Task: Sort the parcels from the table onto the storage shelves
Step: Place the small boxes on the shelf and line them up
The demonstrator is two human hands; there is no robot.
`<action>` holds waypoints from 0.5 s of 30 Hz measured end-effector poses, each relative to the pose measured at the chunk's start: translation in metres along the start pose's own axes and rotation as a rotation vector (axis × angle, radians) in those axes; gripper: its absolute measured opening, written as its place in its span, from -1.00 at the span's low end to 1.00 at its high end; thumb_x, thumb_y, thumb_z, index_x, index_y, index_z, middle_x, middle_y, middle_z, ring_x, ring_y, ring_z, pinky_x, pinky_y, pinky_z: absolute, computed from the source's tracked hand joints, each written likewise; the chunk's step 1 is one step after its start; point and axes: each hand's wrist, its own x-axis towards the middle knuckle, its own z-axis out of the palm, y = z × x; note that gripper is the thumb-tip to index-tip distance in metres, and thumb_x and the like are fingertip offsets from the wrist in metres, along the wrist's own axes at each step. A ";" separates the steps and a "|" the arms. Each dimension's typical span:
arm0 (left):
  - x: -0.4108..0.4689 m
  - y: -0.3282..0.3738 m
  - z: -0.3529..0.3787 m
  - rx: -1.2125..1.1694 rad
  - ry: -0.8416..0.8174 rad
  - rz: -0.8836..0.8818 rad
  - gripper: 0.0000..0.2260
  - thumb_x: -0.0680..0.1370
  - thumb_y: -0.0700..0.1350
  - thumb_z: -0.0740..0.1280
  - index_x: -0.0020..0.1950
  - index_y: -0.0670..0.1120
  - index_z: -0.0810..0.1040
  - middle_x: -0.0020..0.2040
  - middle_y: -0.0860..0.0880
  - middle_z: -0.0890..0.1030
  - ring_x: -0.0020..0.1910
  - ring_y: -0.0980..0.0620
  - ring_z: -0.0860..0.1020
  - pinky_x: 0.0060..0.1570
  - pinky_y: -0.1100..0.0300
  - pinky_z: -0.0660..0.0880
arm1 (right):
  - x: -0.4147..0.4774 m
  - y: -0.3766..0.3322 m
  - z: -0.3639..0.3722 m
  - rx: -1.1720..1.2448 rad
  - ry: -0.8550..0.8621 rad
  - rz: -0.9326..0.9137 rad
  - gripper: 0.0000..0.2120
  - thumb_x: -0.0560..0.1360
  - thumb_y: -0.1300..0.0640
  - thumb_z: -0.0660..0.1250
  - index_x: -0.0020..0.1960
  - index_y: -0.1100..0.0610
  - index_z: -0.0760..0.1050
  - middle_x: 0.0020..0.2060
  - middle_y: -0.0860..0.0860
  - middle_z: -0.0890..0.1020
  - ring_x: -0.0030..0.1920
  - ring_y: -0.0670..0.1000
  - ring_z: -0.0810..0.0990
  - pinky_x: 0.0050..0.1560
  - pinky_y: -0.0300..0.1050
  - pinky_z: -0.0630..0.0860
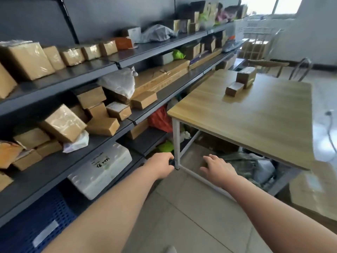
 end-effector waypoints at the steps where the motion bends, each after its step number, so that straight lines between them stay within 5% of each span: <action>1: 0.019 0.005 -0.007 0.006 -0.001 0.030 -0.63 0.58 0.01 0.29 0.39 0.06 0.41 0.34 -0.01 0.49 0.24 -0.05 0.49 0.07 0.11 0.45 | 0.011 0.005 -0.005 0.004 0.011 0.027 -0.53 0.59 -0.14 0.12 0.44 0.03 0.27 0.41 0.04 0.33 0.39 0.13 0.32 0.25 0.08 0.36; 4: 0.077 0.022 -0.027 0.012 -0.029 0.105 -0.62 0.58 0.01 0.29 0.40 0.07 0.39 0.33 -0.02 0.49 0.20 -0.06 0.50 -0.04 0.14 0.40 | 0.042 0.024 -0.023 0.022 0.027 0.122 -0.50 0.60 -0.13 0.12 0.48 0.02 0.22 0.46 0.06 0.27 0.43 0.12 0.28 0.31 0.09 0.34; 15: 0.237 0.095 -0.049 0.052 -0.152 0.341 -0.57 0.58 0.01 0.31 0.45 0.07 0.35 0.39 -0.05 0.45 0.31 -0.07 0.45 0.20 0.05 0.44 | 0.120 0.116 -0.066 0.114 0.097 0.462 -0.49 0.61 -0.15 0.11 0.49 0.03 0.20 0.46 0.06 0.28 0.40 0.14 0.32 0.25 0.08 0.38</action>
